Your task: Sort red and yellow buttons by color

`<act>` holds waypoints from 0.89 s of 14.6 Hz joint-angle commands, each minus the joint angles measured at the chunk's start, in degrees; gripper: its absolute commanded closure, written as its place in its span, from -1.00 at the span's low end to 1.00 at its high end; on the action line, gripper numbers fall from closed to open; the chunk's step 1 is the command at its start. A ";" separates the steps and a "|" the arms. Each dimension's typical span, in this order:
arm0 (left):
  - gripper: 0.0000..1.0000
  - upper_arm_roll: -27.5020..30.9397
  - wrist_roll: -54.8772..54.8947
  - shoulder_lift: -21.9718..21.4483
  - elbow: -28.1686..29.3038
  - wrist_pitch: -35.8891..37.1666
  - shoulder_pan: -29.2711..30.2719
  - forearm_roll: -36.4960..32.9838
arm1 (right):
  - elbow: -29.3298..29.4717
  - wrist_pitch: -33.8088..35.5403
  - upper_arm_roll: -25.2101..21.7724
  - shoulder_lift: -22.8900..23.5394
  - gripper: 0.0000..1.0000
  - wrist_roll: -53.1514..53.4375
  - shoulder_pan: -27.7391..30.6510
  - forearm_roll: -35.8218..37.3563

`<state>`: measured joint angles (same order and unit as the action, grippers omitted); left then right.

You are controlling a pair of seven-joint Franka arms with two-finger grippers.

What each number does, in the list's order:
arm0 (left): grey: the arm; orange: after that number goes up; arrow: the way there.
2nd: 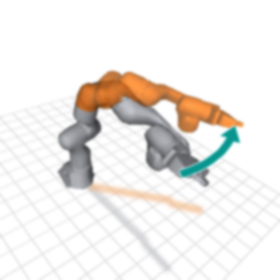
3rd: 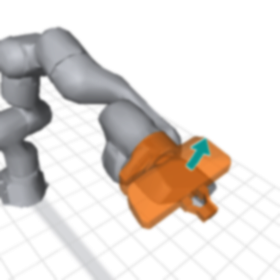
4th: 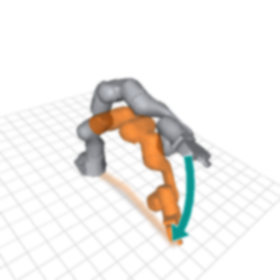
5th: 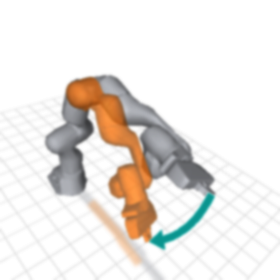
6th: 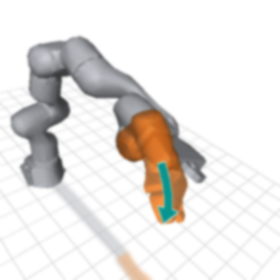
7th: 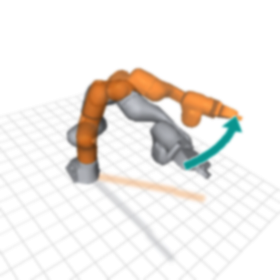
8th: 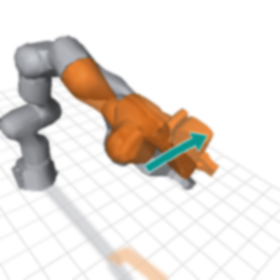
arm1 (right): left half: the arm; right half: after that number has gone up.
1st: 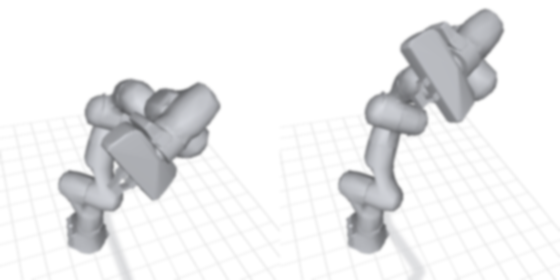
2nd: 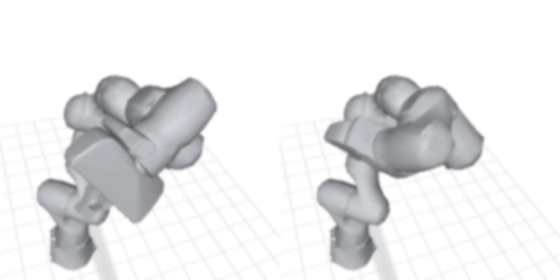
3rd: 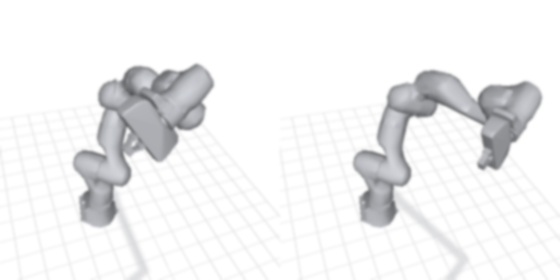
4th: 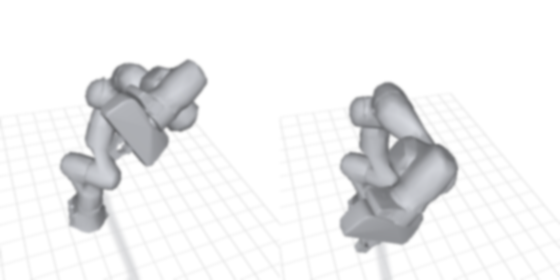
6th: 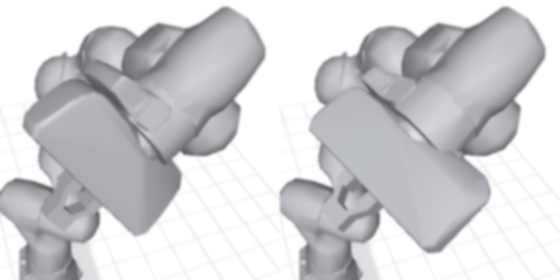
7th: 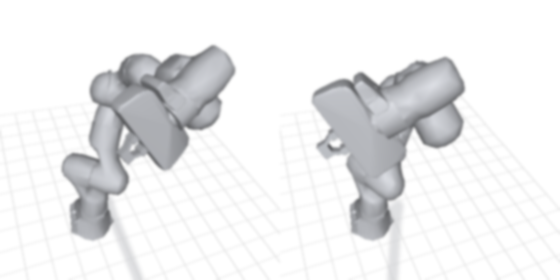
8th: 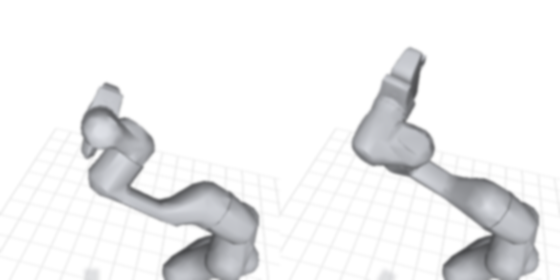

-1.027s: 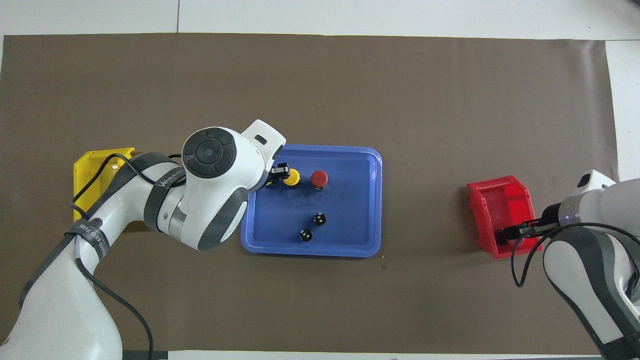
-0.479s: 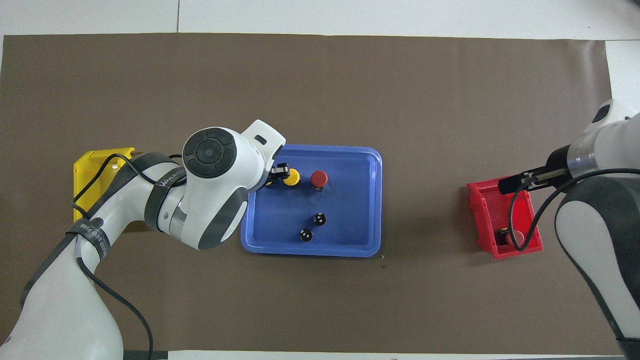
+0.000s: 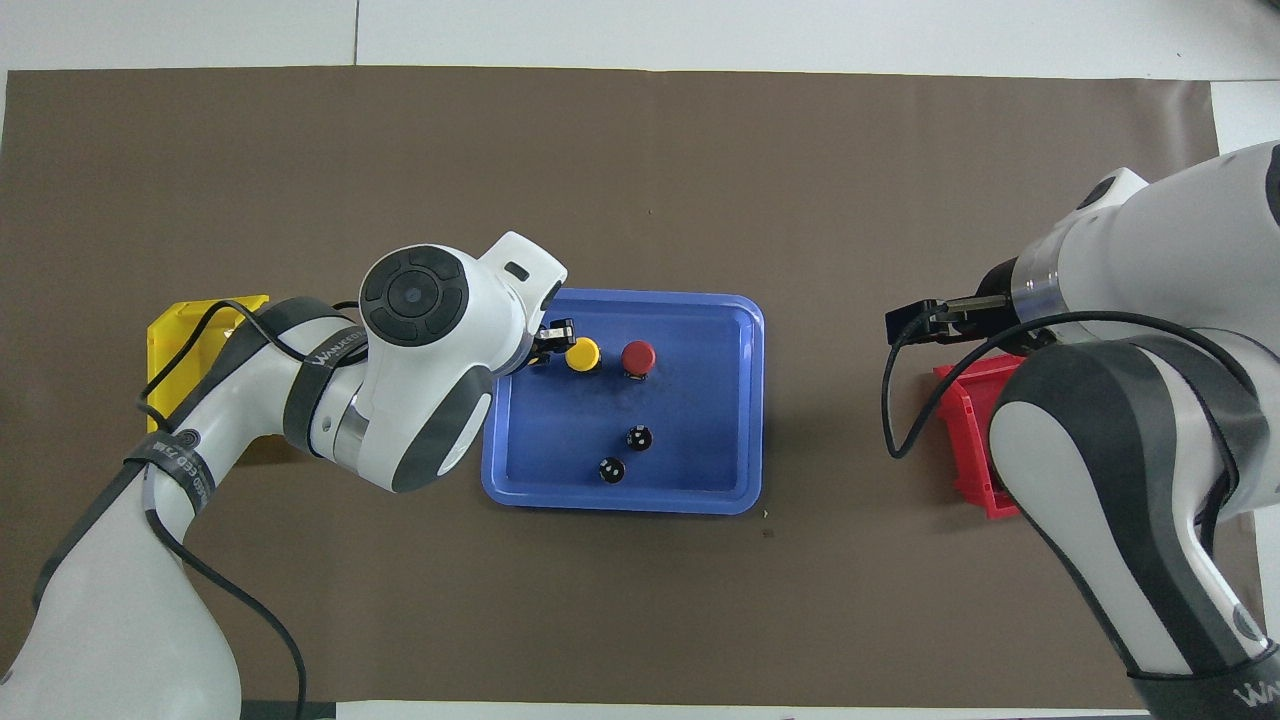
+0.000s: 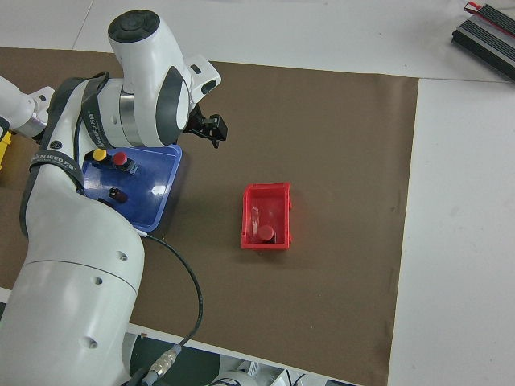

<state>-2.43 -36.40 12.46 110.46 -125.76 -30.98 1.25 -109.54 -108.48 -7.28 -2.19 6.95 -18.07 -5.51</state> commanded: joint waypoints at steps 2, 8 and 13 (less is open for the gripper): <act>0.90 0.93 2.81 -8.22 -4.91 16.39 2.40 -0.89 | 6.50 0.19 -0.19 4.37 -1.00 4.64 -3.62 -0.82; 0.90 1.02 25.74 -13.43 -3.59 22.66 20.92 -1.16 | 17.60 -6.64 -0.28 18.43 -0.97 17.28 -15.23 0.58; 0.91 1.02 40.00 -12.73 0.09 17.15 32.29 -5.01 | 21.20 -10.16 -0.19 27.23 -0.76 31.27 -22.80 5.94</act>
<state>-0.48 1.13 -0.15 108.15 -105.08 -0.34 -0.68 -92.62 -118.22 -7.22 21.72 34.54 -40.39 -0.84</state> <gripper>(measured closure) 0.586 0.097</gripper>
